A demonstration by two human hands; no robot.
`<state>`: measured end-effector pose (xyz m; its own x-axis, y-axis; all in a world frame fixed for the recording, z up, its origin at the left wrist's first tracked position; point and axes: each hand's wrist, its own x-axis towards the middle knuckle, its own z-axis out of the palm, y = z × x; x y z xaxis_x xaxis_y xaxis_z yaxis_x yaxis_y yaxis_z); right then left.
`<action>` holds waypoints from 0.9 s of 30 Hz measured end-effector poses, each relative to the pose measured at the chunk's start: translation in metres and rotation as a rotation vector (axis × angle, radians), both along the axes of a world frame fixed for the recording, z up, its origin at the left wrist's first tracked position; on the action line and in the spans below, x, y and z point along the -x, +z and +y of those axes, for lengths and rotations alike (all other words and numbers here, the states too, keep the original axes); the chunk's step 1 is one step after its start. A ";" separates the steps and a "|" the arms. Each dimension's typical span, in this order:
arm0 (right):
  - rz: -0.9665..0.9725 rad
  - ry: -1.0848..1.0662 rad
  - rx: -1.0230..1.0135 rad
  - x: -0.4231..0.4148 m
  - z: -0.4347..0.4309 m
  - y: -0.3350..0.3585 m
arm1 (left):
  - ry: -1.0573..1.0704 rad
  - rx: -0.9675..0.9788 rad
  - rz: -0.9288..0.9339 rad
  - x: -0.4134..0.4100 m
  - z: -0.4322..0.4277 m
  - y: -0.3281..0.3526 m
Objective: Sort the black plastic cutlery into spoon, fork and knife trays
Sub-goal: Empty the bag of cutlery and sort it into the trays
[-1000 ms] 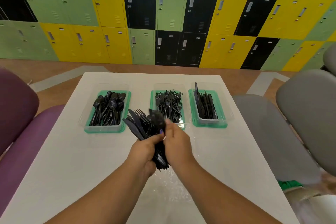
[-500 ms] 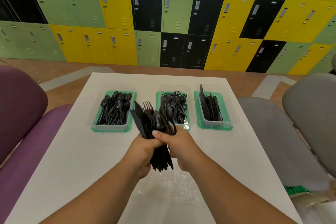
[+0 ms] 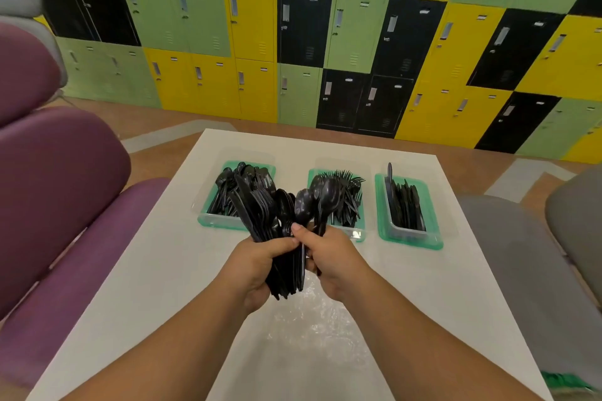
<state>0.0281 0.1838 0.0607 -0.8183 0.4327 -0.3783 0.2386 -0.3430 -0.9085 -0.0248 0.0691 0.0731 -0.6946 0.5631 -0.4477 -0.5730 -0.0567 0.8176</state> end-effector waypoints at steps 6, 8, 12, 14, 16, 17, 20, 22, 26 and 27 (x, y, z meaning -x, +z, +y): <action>-0.110 0.001 -0.054 0.026 -0.020 -0.005 | 0.022 0.015 -0.020 0.024 -0.016 0.000; -0.114 0.002 -0.038 0.035 -0.026 -0.005 | 0.016 0.015 -0.014 0.035 -0.020 0.002; -0.026 0.004 0.047 0.053 -0.032 -0.006 | -0.061 0.026 0.037 0.058 -0.030 0.004; -0.022 0.005 0.035 0.064 -0.038 -0.006 | -0.100 0.032 0.070 0.072 -0.035 0.004; -0.038 -0.038 0.028 0.081 -0.045 -0.008 | -0.130 0.052 0.100 0.089 -0.039 0.002; -0.038 -0.062 0.038 0.086 -0.046 -0.009 | -0.154 0.061 0.104 0.093 -0.039 0.003; 0.016 -0.092 0.112 0.099 -0.046 -0.010 | -0.211 0.080 0.084 0.105 -0.040 0.003; 0.049 -0.112 0.142 0.111 -0.046 -0.011 | -0.187 0.067 0.051 0.117 -0.042 -0.001; 0.007 -0.115 0.078 0.135 -0.047 -0.016 | -0.060 0.050 -0.066 0.137 -0.047 -0.011; -0.015 -0.087 0.048 0.138 -0.048 -0.017 | -0.039 0.059 -0.079 0.141 -0.047 -0.013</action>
<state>-0.1104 0.1362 0.0441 -0.7724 0.4830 -0.4123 0.2197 -0.4059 -0.8871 -0.1656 0.0223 0.0602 -0.6340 0.5596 -0.5339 -0.6369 0.0139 0.7708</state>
